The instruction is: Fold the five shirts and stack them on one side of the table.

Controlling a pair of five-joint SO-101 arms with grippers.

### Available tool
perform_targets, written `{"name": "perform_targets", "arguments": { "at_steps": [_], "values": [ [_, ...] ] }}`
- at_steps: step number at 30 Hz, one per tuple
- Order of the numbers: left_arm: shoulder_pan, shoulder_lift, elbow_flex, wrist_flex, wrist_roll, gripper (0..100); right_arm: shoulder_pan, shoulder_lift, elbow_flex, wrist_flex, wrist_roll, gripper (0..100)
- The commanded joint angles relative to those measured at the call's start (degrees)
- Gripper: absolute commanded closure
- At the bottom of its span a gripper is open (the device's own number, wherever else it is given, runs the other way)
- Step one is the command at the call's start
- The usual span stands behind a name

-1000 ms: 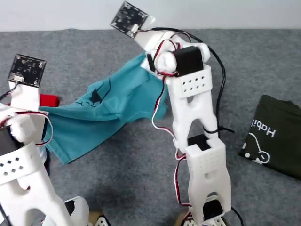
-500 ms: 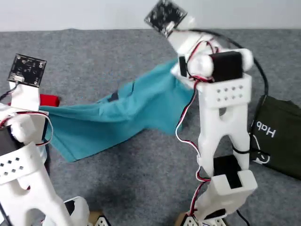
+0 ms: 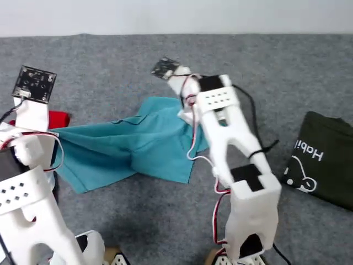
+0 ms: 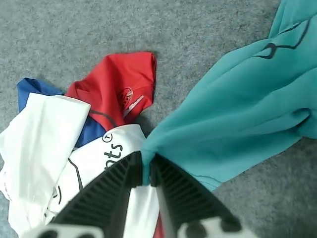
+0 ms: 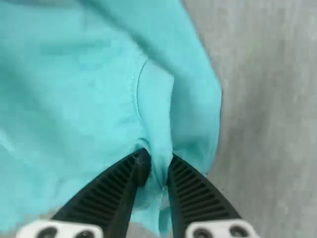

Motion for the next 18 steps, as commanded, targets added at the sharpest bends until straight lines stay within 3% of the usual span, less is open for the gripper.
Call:
{"name": "perform_targets", "arguments": {
  "at_steps": [1, 4, 7, 12, 18],
  "values": [
    [0.3, -0.7, -0.2, -1.3, -0.3, 99, -2.9, 0.9, -0.4, -9.2, 0.0, 94.6],
    [0.3, -0.7, -0.3, -1.3, -0.4, 99, -3.4, 1.8, -0.4, -12.4, -0.4, 93.6],
    [0.3, -0.7, -0.3, -1.3, -0.4, 99, -3.3, 0.7, -0.4, -9.9, -0.4, 86.4],
    [0.3, -0.7, -0.2, -1.3, -0.4, 99, -2.9, -3.3, -4.7, 0.6, -8.2, 77.2],
    [0.3, -0.7, -0.1, -1.8, -0.4, 99, -2.9, -4.8, -13.8, 16.7, -9.3, 76.5]
  ]
}}
